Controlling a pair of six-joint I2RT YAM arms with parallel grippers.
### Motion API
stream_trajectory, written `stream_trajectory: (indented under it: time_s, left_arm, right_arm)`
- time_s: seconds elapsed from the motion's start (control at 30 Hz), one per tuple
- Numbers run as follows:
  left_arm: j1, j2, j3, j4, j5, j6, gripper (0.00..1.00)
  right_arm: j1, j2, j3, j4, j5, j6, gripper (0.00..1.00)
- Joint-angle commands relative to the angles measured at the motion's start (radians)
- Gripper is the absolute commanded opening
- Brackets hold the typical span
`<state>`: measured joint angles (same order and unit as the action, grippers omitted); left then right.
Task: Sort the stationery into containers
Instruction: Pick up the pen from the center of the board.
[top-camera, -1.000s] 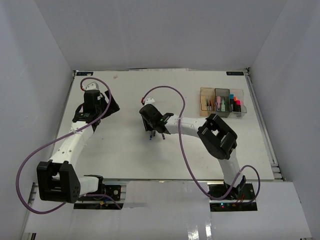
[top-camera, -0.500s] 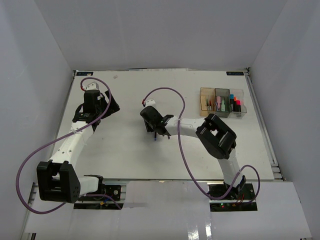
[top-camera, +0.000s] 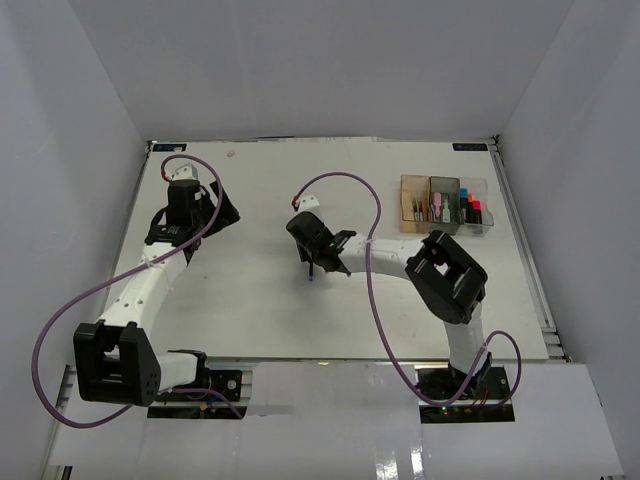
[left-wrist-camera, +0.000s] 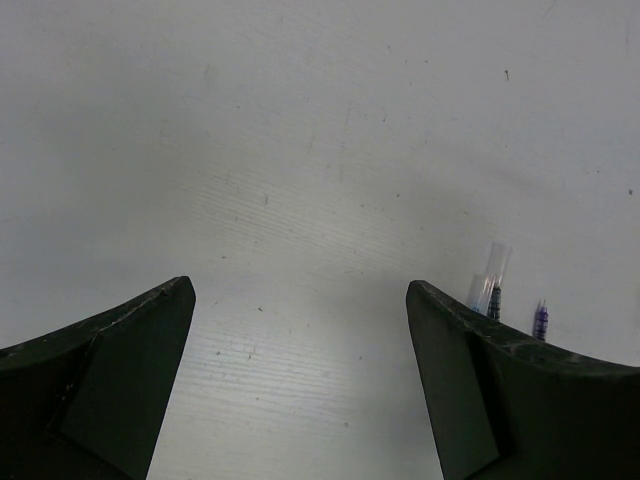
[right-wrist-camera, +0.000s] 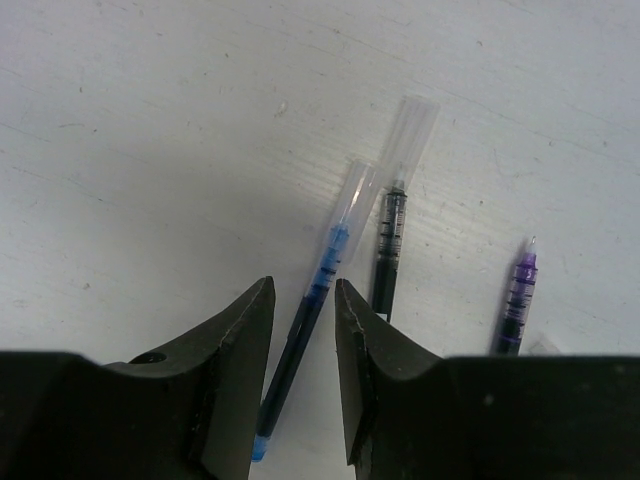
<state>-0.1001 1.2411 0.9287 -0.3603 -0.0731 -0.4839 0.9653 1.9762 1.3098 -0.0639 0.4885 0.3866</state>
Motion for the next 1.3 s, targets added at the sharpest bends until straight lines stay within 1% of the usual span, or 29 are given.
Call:
stream_trajectory:
  time_s: [0.0,0.23,0.3,0.53,0.57,0.67,0.77,0.8,0.87,0.93,1.03,1.1,1.13,1.17,1.23,1.27]
  left_arm:
    - [0.005,-0.017,0.001,0.017,0.009,0.001,0.98]
    - [0.005,-0.017,0.001,0.018,0.007,0.001,0.98]
    - [0.007,-0.019,0.001,0.015,0.007,0.002,0.98]
    - [0.005,-0.017,0.001,0.017,0.007,0.002,0.98]
    - [0.007,-0.017,0.001,0.017,0.007,0.002,0.98]
    - [0.005,-0.015,0.001,0.017,0.007,0.002,0.98]
    - [0.005,-0.017,0.001,0.017,0.007,0.002,0.98]
    - [0.007,-0.017,0.001,0.017,0.006,0.002,0.98]
    - [0.007,-0.017,0.001,0.017,0.007,0.002,0.98]
    - [0.007,-0.017,0.001,0.018,0.01,0.002,0.98]
    - [0.005,-0.015,0.001,0.017,0.013,0.002,0.98]
    - [0.005,-0.017,0.001,0.018,0.016,0.002,0.98]
    - [0.007,-0.017,0.001,0.017,0.018,0.004,0.98]
    - [0.007,-0.017,0.001,0.017,0.021,0.004,0.98]
    - [0.005,-0.017,0.001,0.017,0.025,0.004,0.98]
    - [0.007,-0.017,0.001,0.018,0.027,0.005,0.98]
  right_arm:
    - [0.006,-0.014,-0.014,-0.004,0.03,0.041,0.37]
    - [0.007,0.032,-0.009,-0.016,-0.008,0.066,0.36]
    - [0.006,0.046,-0.007,-0.025,-0.016,0.069,0.34]
    - [0.026,0.052,-0.023,-0.034,-0.059,0.069,0.16]
    - [0.035,0.052,-0.02,-0.039,-0.06,0.064,0.11]
    - [0.081,0.041,-0.007,-0.071,-0.06,0.054,0.08]
    - [0.093,-0.006,-0.02,-0.08,-0.074,0.048,0.08]
    - [0.093,-0.048,-0.035,-0.079,-0.064,0.043,0.08]
    - [0.092,-0.095,-0.044,-0.077,-0.024,0.012,0.08]
    - [0.082,-0.172,-0.05,-0.077,0.045,-0.061,0.08]
    - [0.015,-0.271,-0.086,-0.071,0.068,-0.165,0.08]
    - [-0.075,-0.315,-0.141,-0.048,0.081,-0.221,0.08]
    - [-0.112,-0.348,-0.158,-0.045,0.062,-0.263,0.08]
    - [-0.197,-0.365,-0.191,-0.037,0.049,-0.285,0.08]
    - [-0.287,-0.41,-0.222,-0.013,0.006,-0.337,0.08]
    - [-0.368,-0.419,-0.231,-0.008,-0.01,-0.357,0.08]
